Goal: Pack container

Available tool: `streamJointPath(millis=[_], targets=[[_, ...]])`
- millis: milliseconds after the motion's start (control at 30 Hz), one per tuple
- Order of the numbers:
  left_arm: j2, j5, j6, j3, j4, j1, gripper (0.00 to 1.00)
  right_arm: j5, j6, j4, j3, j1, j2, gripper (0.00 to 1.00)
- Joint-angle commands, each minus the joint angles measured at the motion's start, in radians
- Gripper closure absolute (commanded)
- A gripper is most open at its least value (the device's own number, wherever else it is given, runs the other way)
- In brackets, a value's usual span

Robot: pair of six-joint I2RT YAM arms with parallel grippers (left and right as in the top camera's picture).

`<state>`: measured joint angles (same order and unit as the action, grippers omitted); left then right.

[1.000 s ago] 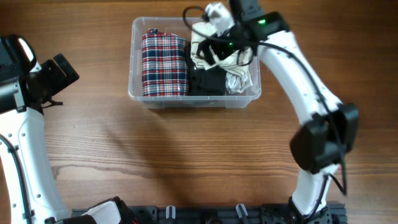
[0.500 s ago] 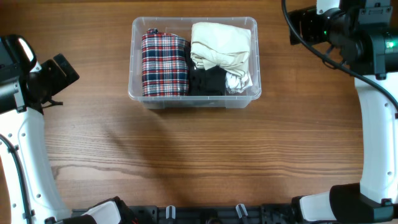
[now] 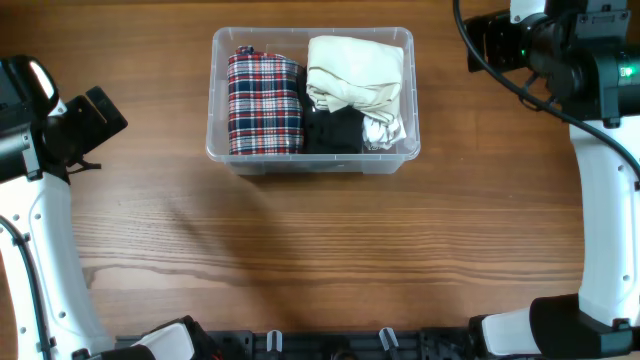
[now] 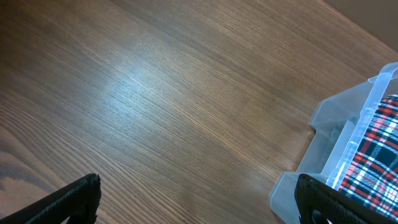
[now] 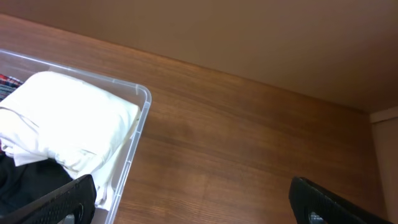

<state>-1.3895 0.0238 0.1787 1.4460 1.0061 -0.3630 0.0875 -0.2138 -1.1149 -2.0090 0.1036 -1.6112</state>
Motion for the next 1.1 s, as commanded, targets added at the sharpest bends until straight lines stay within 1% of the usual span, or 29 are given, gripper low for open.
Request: streamJointPath(millis=[0, 133, 233, 300, 367, 400, 433, 500, 533, 600, 733, 800, 900, 933, 1067], targets=[[-0.003, -0.008, 0.009, -0.002, -0.002, -0.006, 0.00, 0.018, 0.005, -0.001, 0.005, 0.000, -0.006, 0.00], [0.059, -0.008, 0.009, -0.002, -0.002, 0.005, 0.00, 0.018, 0.005, -0.001, 0.005, 0.000, -0.006, 0.00], [0.147, 0.002, 0.008, -0.002, 0.002, 0.073, 0.00, 0.017, 0.005, -0.001, 0.006, 0.000, -0.006, 0.00], [0.223, 0.045, 0.009, -0.002, 0.002, 0.154, 0.00, 0.018, 0.005, -0.001, 0.006, 0.000, -0.006, 0.00], [0.307, 0.044, 0.010, -0.008, -0.011, 0.267, 0.00, 0.018, 0.004, 0.000, 0.006, 0.000, -0.006, 0.00], [0.362, 0.044, 0.012, -0.020, -0.056, 0.357, 0.00, 0.018, 0.005, 0.000, 0.006, 0.003, -0.006, 0.00], [0.397, 0.044, 0.013, -0.032, -0.105, 0.418, 0.00, 0.018, 0.005, -0.001, 0.006, 0.003, -0.006, 0.00], [0.470, 0.016, 0.013, -0.069, -0.204, 0.515, 0.00, 0.018, 0.005, 0.000, 0.006, 0.003, -0.006, 0.00], [0.512, -0.024, 0.013, -0.105, -0.242, 0.534, 0.00, 0.018, 0.004, 0.000, 0.005, 0.003, -0.006, 0.00], [0.599, -0.098, 0.013, -0.221, -0.340, 0.522, 0.00, 0.018, 0.005, 0.000, 0.005, 0.002, -0.006, 0.00], [0.736, -0.154, 0.013, -0.472, -0.544, 0.472, 0.00, 0.018, 0.005, -0.001, 0.005, 0.003, -0.006, 0.00], [0.842, -0.213, 0.013, -0.657, -0.710, 0.448, 0.00, 0.018, 0.005, 0.000, 0.006, 0.003, -0.006, 0.00], [0.955, -0.253, 0.013, -0.843, -0.877, 0.423, 0.00, 0.018, 0.005, 0.000, 0.005, 0.003, -0.006, 0.00], [1.005, -0.251, 0.013, -0.906, -0.897, 0.415, 0.00, 0.018, 0.005, 0.000, 0.006, 0.003, -0.006, 0.00], [1.125, -0.248, 0.013, -1.056, -0.951, 0.377, 0.00, 0.018, 0.004, 0.000, 0.006, 0.003, -0.006, 0.00]])
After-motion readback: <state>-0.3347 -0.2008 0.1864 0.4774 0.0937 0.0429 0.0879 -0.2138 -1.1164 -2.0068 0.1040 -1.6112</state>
